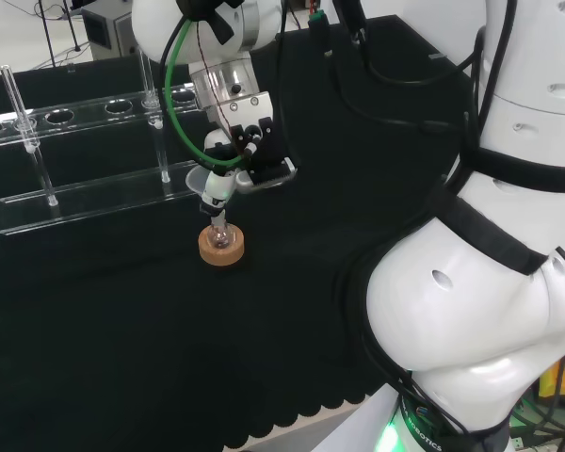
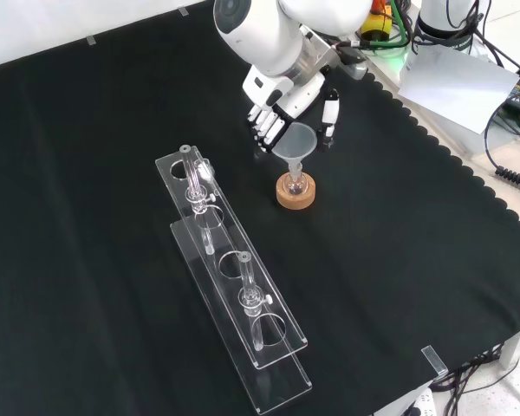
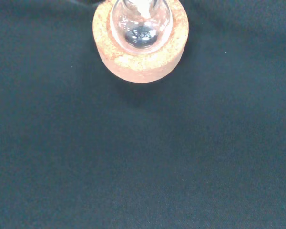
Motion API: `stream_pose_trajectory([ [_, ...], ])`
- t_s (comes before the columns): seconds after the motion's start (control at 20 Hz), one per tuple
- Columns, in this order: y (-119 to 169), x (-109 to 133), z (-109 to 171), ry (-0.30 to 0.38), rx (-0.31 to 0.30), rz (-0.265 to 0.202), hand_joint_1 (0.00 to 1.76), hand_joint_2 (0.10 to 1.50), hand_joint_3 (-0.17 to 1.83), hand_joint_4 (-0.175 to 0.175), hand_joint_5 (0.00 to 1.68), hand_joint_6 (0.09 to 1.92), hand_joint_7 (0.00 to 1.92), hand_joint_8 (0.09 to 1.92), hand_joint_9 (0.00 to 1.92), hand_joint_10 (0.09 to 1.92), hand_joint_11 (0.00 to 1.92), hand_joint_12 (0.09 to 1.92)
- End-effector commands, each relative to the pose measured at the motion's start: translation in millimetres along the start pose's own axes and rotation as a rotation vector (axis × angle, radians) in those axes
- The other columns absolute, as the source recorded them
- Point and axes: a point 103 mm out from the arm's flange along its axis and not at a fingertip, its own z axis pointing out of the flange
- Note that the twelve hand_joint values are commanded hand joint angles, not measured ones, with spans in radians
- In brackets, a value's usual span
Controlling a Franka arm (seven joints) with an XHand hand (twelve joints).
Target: Place the funnel on the round-bottom flask.
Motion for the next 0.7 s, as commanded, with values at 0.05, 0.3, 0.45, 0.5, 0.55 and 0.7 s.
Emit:
stream_pose_trajectory([
  [0.05,-4,-1,-1,0.001,0.005,-0.013,0.75,0.98,-0.17,-0.094,0.14,0.09,0.0,0.24,0.03,0.78,0.0,1.37],
  [0.3,-9,-3,-1,0.0,0.016,-0.028,0.74,0.95,-0.17,-0.093,0.12,0.09,0.0,0.11,0.0,0.74,0.0,1.31],
  [0.45,-12,-2,-3,-0.01,0.008,-0.03,0.74,0.94,-0.17,-0.092,0.1,0.09,0.0,0.09,0.0,0.66,0.0,1.27],
  [0.5,-13,-3,-3,-0.008,0.006,-0.029,0.73,0.93,-0.17,-0.092,0.1,0.09,0.0,0.09,0.0,0.63,0.0,1.26],
  [0.55,-14,-3,-4,-0.01,0.006,-0.03,0.73,0.92,-0.17,-0.091,0.09,0.09,0.0,0.09,0.0,0.6,0.0,1.25],
  [0.7,-16,-2,-5,-0.014,0.002,-0.024,0.73,0.91,-0.17,-0.09,0.06,0.09,0.0,0.09,0.0,0.49,0.0,1.22],
])
